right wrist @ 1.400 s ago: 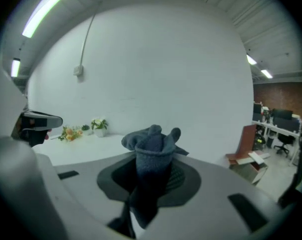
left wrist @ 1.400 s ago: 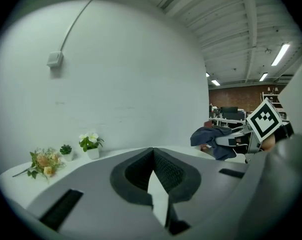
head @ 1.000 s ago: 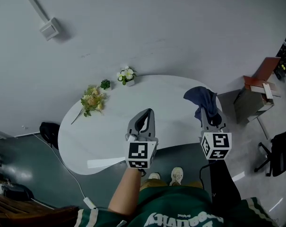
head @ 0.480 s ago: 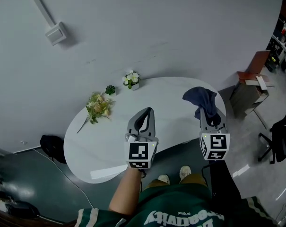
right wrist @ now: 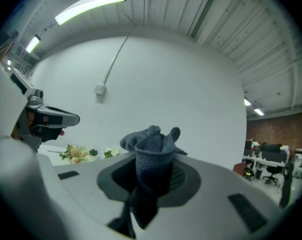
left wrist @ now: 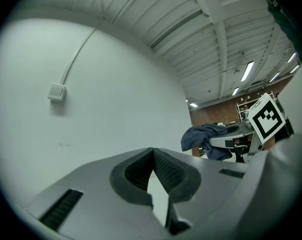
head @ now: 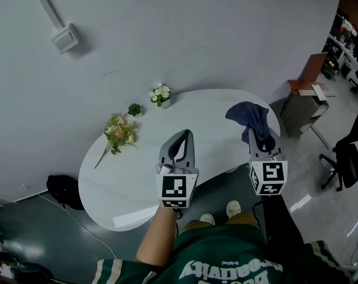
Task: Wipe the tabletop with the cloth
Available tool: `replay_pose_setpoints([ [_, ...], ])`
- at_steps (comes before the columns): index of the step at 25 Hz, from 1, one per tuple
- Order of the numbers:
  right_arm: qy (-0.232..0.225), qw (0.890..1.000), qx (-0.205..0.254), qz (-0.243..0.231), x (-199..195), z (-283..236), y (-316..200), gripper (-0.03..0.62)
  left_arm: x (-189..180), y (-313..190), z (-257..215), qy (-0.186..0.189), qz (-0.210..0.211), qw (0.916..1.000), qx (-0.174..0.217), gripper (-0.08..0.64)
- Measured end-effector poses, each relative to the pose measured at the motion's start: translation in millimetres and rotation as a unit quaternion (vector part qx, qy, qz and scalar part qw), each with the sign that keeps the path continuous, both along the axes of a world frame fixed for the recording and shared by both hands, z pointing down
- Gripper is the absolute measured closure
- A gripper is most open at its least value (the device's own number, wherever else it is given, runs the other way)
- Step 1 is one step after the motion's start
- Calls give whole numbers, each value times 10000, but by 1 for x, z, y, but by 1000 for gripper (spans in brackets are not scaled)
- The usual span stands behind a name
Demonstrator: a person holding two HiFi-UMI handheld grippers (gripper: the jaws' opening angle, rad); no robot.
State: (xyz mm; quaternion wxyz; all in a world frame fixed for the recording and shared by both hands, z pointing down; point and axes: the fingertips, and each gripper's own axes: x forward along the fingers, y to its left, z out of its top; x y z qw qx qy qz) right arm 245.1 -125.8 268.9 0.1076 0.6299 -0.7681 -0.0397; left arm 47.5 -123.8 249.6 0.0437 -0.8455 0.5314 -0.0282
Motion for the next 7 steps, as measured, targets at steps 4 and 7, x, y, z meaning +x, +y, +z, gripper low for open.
replay_pose_setpoints([
  [4,57,10000,17,20,-5,-4,7,500,-6,5,-4,33,29,10000,32,563],
  [7,57,9999,45,106,-4,-10,9,500,-10,6,-10,74,41,9999,76,563],
])
